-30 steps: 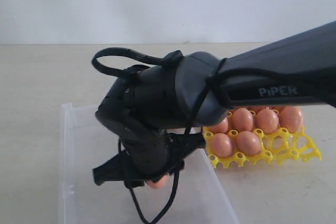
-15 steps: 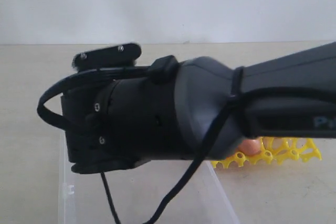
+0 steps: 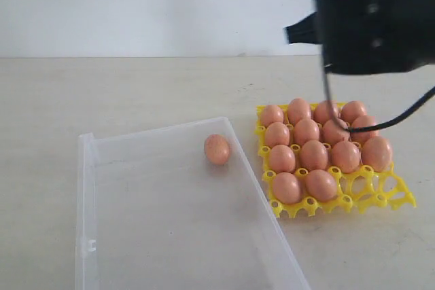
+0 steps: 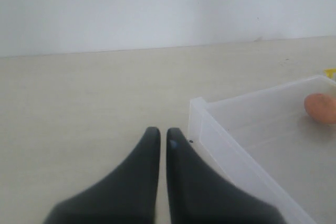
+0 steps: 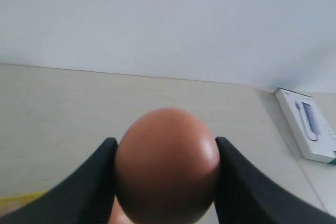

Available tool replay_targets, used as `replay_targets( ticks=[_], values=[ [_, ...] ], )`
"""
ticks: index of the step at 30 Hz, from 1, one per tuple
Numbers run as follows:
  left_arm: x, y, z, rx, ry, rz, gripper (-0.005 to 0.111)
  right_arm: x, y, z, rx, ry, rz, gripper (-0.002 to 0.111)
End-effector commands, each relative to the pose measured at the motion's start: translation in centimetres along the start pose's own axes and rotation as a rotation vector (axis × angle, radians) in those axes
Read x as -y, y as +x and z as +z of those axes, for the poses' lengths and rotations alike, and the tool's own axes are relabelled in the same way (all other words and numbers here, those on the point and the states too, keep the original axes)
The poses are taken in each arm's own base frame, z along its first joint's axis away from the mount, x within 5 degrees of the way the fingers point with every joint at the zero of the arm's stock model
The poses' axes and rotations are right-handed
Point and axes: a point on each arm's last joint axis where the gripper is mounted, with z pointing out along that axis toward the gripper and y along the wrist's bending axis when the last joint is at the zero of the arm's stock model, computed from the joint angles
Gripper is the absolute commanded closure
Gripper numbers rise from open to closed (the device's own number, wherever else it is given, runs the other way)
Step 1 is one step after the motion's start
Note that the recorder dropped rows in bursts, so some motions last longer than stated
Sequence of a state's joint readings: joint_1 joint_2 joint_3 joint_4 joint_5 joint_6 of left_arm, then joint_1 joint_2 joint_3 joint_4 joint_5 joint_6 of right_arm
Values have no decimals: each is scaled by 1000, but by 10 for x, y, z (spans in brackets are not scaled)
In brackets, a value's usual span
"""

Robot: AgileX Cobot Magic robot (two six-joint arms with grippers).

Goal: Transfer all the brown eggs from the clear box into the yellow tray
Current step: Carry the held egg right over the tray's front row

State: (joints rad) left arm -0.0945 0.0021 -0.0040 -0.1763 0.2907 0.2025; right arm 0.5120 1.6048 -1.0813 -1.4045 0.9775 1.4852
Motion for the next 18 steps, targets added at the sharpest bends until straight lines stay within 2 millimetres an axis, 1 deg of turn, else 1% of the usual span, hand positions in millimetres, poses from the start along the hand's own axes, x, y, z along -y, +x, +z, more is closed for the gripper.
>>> replay_targets(
  ticks=[1, 4, 5, 6, 8, 10, 11, 12, 13, 14, 16, 18],
  values=[
    [0, 1, 0, 5, 6, 4, 103, 80, 8, 40, -48, 66, 20, 108],
    [0, 1, 0, 5, 6, 4, 103, 134, 24, 62, -102, 78, 147, 108],
    [0, 1, 0, 5, 6, 4, 103, 144, 28, 67, -100, 30, 176, 108],
    [0, 1, 0, 5, 6, 4, 103, 160, 34, 75, -98, -9, 205, 108],
    [0, 1, 0, 5, 6, 4, 103, 173, 36, 84, -36, -183, 222, 108],
    [0, 1, 0, 5, 6, 4, 103, 180, 35, 87, 53, -385, 158, 108],
    [0, 1, 0, 5, 6, 4, 103, 182, 34, 85, 113, -479, 107, 108],
    [0, 1, 0, 5, 6, 4, 103, 184, 33, 83, 169, -533, 64, 108],
    [0, 1, 0, 5, 6, 4, 103, 185, 32, 84, 206, -540, 49, 108],
    [0, 1, 0, 5, 6, 4, 103, 186, 28, 85, 242, -527, 88, 108],
    [0, 1, 0, 5, 6, 4, 103, 184, 24, 86, 282, -515, 107, 108],
    [0, 1, 0, 5, 6, 4, 103, 178, 19, 82, 354, -550, 17, 108]
  ],
)
